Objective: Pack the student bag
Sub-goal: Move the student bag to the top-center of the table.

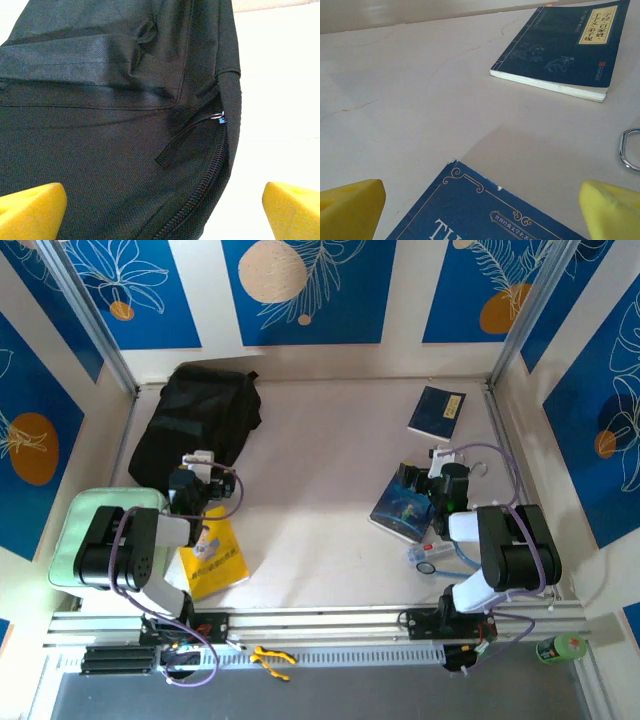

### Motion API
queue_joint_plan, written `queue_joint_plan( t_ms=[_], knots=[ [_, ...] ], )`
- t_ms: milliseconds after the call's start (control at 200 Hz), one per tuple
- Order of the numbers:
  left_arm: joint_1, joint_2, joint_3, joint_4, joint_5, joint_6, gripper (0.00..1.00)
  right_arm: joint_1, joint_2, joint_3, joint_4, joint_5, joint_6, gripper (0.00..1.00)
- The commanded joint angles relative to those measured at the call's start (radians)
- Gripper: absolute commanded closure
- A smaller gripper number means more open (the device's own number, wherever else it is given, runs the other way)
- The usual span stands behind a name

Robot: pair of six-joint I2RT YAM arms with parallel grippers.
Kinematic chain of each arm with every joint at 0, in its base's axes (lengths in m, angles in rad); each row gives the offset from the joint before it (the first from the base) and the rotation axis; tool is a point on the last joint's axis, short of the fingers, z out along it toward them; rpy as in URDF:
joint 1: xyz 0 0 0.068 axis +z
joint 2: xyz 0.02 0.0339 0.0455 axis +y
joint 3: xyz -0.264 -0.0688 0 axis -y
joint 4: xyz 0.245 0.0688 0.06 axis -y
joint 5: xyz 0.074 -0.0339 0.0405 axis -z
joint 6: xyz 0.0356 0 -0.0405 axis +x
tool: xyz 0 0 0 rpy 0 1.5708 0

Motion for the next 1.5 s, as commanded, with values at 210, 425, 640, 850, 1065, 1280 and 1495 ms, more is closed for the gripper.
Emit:
queue_joint_plan(
  t_ms=[210,425,640,850,1065,1280,1495],
  knots=[
    [0.001,-0.005,0.006,0.013,0.018,0.016,0.0,-0.004,0.001,0.025,0.005,-0.012,-0.013,0.01],
    [0.001,-0.004,0.007,0.013,0.018,0.015,0.0,-0.003,0.0,0.024,0.007,-0.012,-0.013,0.01],
    [0.001,-0.001,0.008,0.01,0.02,0.015,0.0,-0.004,0.002,0.029,0.001,-0.012,-0.013,0.01],
    [0.001,-0.002,0.009,0.009,0.02,0.015,0.0,-0.008,0.003,0.031,-0.004,-0.021,-0.009,0.01],
    [0.001,-0.002,0.01,0.009,0.02,0.015,0.01,-0.008,0.002,0.031,-0.001,-0.023,-0.01,0.01],
    [0.001,-0.009,0.002,0.02,0.009,0.012,0.0,-0.005,-0.002,0.023,0.007,-0.019,-0.014,0.01],
    [0.002,-0.116,0.013,-0.085,-0.029,0.002,0.0,0.046,-0.098,0.079,-0.158,0.061,-0.051,0.01]
  ],
)
